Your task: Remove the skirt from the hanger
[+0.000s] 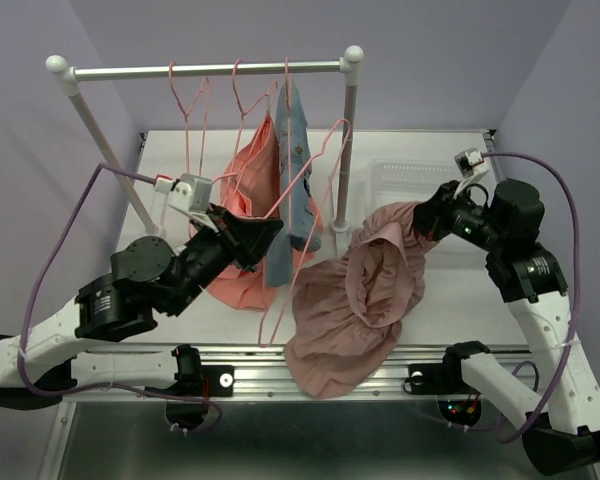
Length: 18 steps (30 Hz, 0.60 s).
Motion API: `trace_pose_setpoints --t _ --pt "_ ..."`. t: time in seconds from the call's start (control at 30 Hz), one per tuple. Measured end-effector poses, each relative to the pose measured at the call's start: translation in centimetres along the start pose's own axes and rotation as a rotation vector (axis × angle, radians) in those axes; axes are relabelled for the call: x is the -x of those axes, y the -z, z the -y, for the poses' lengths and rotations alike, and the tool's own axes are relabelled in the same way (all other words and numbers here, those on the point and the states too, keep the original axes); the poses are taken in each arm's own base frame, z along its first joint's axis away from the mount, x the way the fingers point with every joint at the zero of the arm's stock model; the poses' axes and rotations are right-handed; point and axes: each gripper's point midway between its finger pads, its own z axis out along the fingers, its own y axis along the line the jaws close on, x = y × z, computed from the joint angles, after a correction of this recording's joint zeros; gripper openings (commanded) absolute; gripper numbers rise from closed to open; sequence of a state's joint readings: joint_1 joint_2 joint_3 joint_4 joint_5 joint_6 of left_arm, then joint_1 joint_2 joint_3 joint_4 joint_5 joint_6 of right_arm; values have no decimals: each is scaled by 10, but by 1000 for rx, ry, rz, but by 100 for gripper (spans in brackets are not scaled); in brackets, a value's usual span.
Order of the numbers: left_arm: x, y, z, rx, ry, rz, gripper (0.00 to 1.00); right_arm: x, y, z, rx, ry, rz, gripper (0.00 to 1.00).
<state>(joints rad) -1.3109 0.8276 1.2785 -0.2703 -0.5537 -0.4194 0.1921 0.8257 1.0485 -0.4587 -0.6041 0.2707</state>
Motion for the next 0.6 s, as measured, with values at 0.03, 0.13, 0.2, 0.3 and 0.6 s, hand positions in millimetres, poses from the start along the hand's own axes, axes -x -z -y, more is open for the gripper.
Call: trace_pose_setpoints --t 0.03,0.13,0.2,0.3,0.6 --pt "-1 6 -3 1 13 -10 0 13 2 3 -45 -6 21 1" --pt "0 19 -13 20 52 -23 0 71 10 7 -169 11 127 1" --pt "-15 19 -19 51 45 -74 0 103 14 6 -211 28 185 1" --pt "-45 12 -27 97 2 -162 0 174 25 0 -285 67 312 1" --pt "-107 7 -49 178 -86 -326 0 322 69 1 -525 174 689 1"
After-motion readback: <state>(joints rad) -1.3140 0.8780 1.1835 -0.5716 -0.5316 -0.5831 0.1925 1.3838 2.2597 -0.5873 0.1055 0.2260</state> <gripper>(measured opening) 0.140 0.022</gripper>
